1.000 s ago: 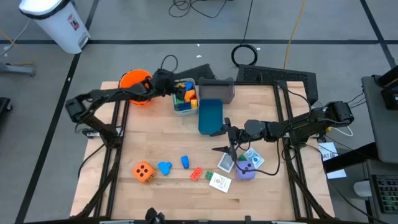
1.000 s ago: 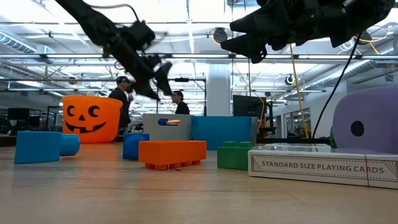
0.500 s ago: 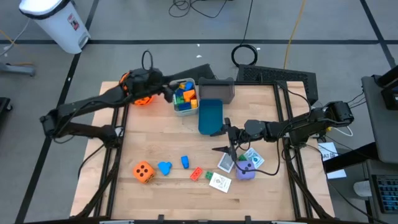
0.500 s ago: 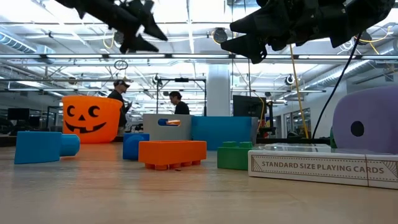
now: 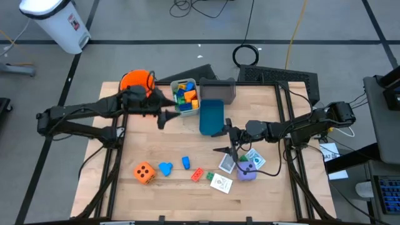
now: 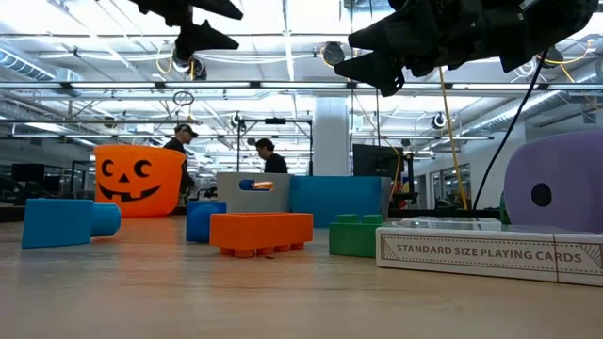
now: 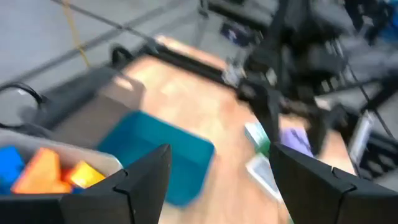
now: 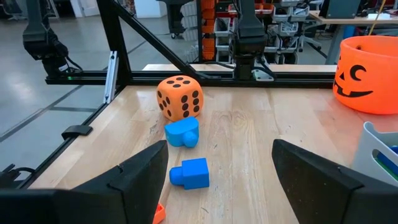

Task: Pick & Place Toys
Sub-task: Put the light blue 1 stud gamepiece into the white bin

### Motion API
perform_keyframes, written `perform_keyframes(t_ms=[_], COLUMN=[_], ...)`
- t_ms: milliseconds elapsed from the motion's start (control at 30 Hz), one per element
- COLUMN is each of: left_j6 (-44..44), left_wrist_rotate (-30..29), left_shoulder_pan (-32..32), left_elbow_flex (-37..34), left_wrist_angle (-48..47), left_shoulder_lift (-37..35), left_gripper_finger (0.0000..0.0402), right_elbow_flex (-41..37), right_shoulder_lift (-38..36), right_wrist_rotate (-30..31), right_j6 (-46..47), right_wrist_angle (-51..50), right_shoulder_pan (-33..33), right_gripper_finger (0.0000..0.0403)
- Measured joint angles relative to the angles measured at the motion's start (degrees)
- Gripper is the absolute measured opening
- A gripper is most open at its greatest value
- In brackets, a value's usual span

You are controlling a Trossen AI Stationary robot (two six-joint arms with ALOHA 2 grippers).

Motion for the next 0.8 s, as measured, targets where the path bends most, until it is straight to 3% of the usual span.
perform_keyframes(t_ms=[467, 633, 800], left_j6=[-1.1, -3.0, -7.4], left_wrist_rotate=[-4.4, -11.7, -11.4], left_shoulder_pan=[-14.9, -17.0, -17.1], left_elbow_flex=[-4.9, -7.0, -7.6], left_wrist_angle=[-1.8, 0.2, -0.9], left_shoulder_lift=[1.4, 1.9, 5.4], left_gripper_finger=[0.0275, 0.0273, 0.028], right_elbow_flex=[0.0, 0.1, 0.1], right_shoulder_lift=[0.0, 0.0, 0.0], right_wrist_rotate=[-0.1, -0.3, -0.3], right_j6=[4.4, 1.1, -0.5], right_wrist_angle=[0.6, 5.2, 5.6], right_shoulder_pan=[3.1, 6.0, 6.6], right_gripper_finger=[0.0281, 0.0281, 0.0281])
